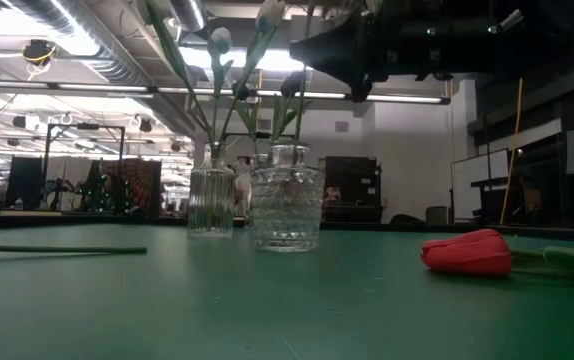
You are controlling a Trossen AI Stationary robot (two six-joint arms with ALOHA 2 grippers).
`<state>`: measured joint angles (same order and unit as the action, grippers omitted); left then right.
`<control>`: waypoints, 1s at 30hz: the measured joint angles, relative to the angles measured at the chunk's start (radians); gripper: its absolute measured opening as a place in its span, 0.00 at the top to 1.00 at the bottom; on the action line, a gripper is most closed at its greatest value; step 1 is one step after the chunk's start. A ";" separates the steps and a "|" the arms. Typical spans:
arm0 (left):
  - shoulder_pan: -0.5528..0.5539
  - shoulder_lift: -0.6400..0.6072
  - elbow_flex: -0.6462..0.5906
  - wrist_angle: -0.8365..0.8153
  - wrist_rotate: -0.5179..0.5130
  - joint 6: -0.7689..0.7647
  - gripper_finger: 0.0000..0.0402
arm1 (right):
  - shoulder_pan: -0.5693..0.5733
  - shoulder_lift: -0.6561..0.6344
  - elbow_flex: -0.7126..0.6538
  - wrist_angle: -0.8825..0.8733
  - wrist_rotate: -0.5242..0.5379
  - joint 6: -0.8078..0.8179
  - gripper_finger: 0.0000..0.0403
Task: Sort flowers into vase by color
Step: Put the top pink flower into the bottom transparent vase
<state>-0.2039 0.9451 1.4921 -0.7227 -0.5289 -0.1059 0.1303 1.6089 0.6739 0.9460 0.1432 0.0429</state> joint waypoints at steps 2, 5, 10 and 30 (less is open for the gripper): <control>0.000 0.000 0.000 0.000 0.000 0.000 0.56 | 0.000 0.000 0.000 0.000 0.000 -0.016 0.97; 0.000 0.000 0.000 0.000 0.000 0.000 0.56 | 0.000 0.000 0.000 -0.001 -0.004 -0.020 0.93; 0.000 0.000 0.000 0.000 0.000 0.000 0.56 | 0.000 0.000 0.000 -0.009 -0.001 -0.019 0.77; 0.000 0.000 0.000 0.000 0.000 -0.019 0.56 | 0.000 0.000 0.000 -0.033 -0.070 0.022 0.42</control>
<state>-0.2039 0.9451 1.4921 -0.7230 -0.5293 -0.1246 0.1303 1.6089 0.6739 0.9129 0.0729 0.0652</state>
